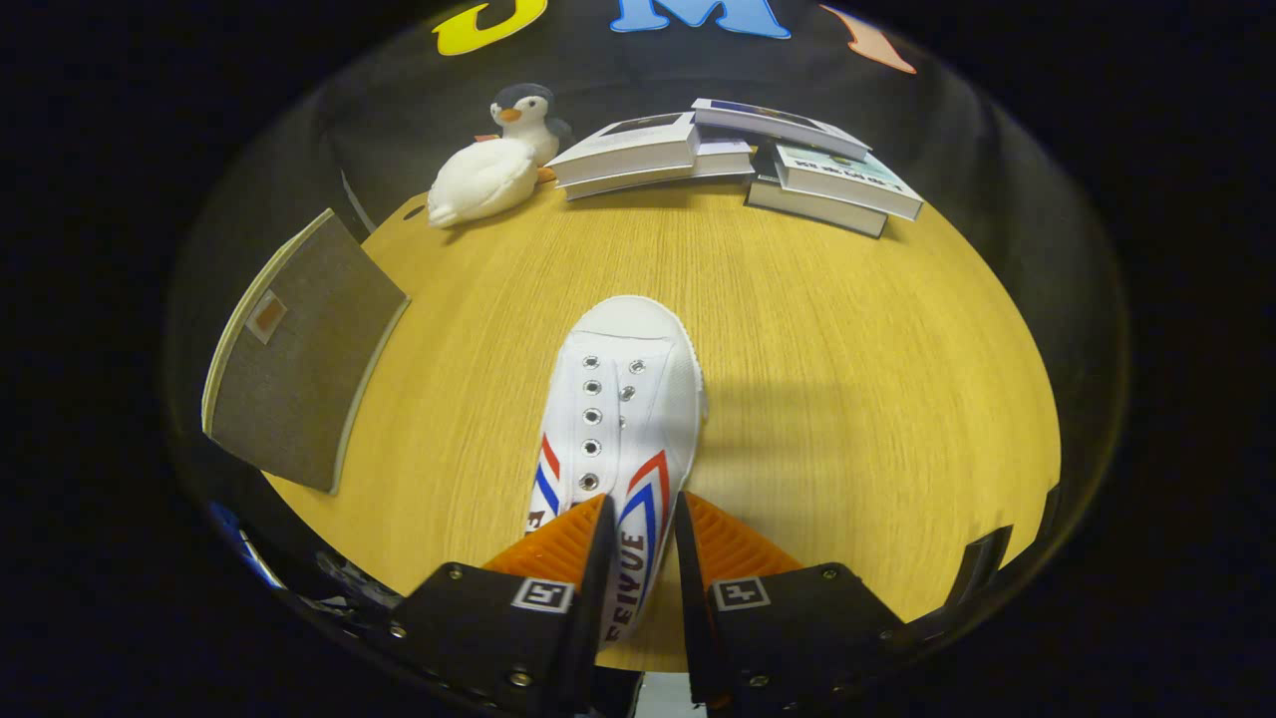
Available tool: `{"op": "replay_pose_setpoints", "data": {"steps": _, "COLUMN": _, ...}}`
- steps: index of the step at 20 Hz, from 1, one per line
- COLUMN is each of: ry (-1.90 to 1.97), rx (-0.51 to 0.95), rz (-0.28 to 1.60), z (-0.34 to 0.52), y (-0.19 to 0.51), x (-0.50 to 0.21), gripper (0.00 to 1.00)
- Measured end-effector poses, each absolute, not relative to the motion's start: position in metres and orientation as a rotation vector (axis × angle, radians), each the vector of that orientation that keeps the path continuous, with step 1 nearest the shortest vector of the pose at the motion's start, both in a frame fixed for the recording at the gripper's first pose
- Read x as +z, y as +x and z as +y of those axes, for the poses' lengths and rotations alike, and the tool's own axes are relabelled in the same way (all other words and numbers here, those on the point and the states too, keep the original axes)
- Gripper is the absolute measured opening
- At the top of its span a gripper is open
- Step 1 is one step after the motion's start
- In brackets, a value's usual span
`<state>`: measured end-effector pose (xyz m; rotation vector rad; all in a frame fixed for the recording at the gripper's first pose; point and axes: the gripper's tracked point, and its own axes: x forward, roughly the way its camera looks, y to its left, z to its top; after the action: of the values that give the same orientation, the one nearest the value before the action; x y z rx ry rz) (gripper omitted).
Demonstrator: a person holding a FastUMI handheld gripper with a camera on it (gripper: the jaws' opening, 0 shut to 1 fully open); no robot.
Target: Open the storage box then place both shoes into the box .Put the left shoe in first, then the right shoe, with the right side of both shoes facing outward in a uniform manner.
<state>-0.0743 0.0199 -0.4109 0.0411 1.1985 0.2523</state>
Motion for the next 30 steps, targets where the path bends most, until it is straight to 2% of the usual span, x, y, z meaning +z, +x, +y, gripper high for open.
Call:
{"op": "replay_pose_setpoints", "data": {"steps": 3, "ry": 0.030, "rx": 0.246, "rz": 1.207, "z": 0.020, "y": -0.074, "x": -0.411, "gripper": 0.36}}
{"op": "replay_pose_setpoints", "data": {"steps": 4, "ry": 0.009, "rx": 0.183, "rz": 1.196, "z": 0.011, "y": -0.071, "x": -0.416, "gripper": 0.36}}
{"op": "replay_pose_setpoints", "data": {"steps": 5, "ry": 0.041, "rx": 0.153, "rz": 1.206, "z": 0.006, "y": -0.073, "x": -0.412, "gripper": 0.05}}
{"op": "replay_pose_setpoints", "data": {"steps": 17, "ry": 0.236, "rx": 0.075, "rz": 1.142, "z": 0.026, "y": -0.056, "x": -0.375, "gripper": 0.04}}
{"op": "replay_pose_setpoints", "data": {"steps": 26, "ry": 0.188, "rx": 0.109, "rz": 1.260, "z": 0.035, "y": -0.083, "x": -0.402, "gripper": 0.04}}
{"op": "replay_pose_setpoints", "data": {"steps": 28, "ry": 0.190, "rx": 0.138, "rz": 1.262, "z": 0.041, "y": -0.082, "x": -0.403, "gripper": 0.16}}
{"op": "replay_pose_setpoints", "data": {"steps": 30, "ry": 0.143, "rx": 0.144, "rz": 1.271, "z": 0.039, "y": -0.081, "x": -0.408, "gripper": 0.39}}
